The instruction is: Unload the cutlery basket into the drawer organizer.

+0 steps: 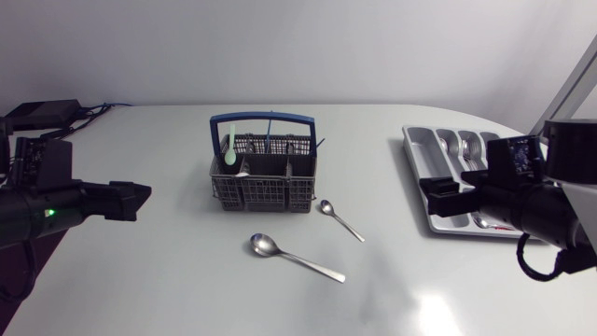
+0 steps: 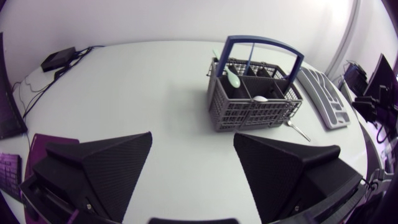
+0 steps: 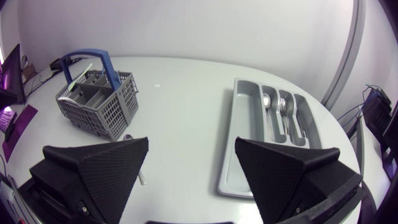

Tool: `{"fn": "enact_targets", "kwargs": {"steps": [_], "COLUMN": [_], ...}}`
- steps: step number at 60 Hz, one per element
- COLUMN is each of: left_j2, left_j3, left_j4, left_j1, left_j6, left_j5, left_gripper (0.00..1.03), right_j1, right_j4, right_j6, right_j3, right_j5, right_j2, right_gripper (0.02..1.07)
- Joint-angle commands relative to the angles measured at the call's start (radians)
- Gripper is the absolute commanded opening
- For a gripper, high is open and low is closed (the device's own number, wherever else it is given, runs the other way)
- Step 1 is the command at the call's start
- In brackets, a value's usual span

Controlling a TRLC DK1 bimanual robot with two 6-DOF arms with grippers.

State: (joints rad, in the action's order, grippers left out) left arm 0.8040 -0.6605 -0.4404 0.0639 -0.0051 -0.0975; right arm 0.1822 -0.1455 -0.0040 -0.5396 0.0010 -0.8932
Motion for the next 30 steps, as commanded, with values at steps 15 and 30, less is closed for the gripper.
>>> {"fn": "enact_targets", "kwargs": {"steps": [15,30], "left_j2": [0.271,0.336], "left_j3": [-0.217,-0.251], "left_j4": [-0.170,-0.182], "left_j1": [0.073,0.102], "left_j6": [0.475,0.728], "left_j5": [-0.015,-0.099], "left_gripper": [0.92,0.92], "right_j1": [0.039,0.157], "right_j4": [-0.160,-0.287], "right_j6": [-0.076,-0.369], "right_j3": [-0.232,-0.381], "right_j5": [-0.150,-0.191], "right_j2": [-0.400,-0.642], "right_gripper": [1.02,1.02]}}
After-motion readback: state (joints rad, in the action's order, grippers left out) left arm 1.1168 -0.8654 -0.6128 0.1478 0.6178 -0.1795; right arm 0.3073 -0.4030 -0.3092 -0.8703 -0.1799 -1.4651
